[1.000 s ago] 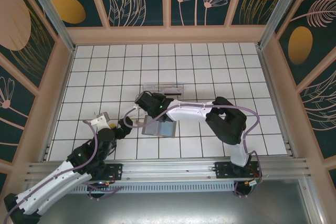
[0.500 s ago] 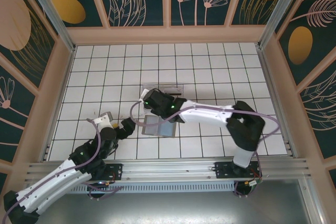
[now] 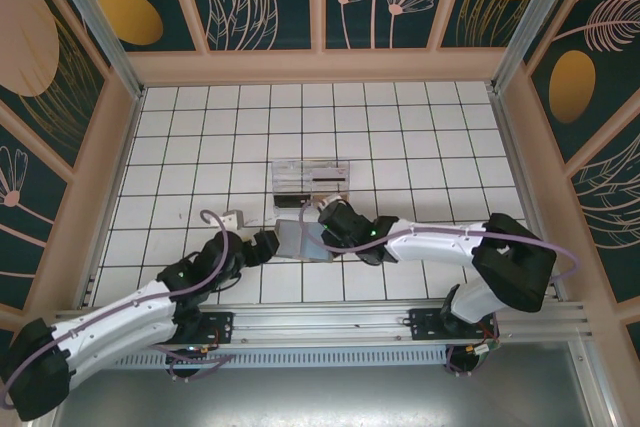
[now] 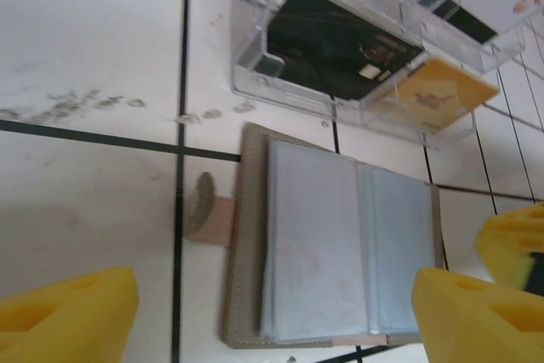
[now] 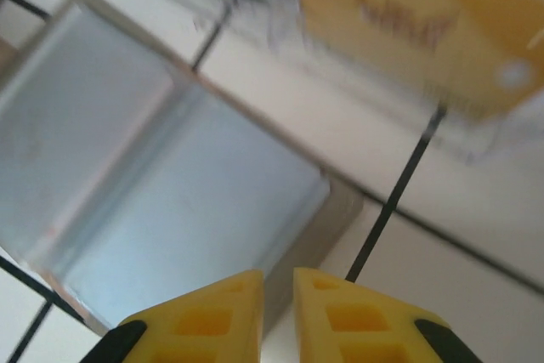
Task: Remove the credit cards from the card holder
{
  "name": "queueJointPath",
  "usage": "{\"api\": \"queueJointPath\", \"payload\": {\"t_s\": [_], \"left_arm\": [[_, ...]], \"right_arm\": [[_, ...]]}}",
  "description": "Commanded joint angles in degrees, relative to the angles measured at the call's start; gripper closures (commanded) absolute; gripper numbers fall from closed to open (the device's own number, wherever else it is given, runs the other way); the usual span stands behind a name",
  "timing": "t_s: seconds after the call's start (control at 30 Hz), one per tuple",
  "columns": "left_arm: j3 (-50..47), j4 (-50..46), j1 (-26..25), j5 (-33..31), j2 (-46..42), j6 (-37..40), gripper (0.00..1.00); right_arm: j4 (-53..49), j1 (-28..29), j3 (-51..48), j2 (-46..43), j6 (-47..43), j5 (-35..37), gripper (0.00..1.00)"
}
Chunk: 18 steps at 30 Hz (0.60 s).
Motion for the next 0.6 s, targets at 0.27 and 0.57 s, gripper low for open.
{"api": "queueJointPath", "payload": {"t_s": [0.27,0.57], "left_arm": [[4.88,8.96,0.13,7.55,11.83,2.22,0.31],[5.79,10.00,0.25,8.44,16.12,2.40,0.27]], "right_arm": [[13.93,-5.47,-8.33,-0.48,10.14,-11.77,0.88],[14.43,-6.72,-5.86,4.21,8.09,-11.91,0.89]]}}
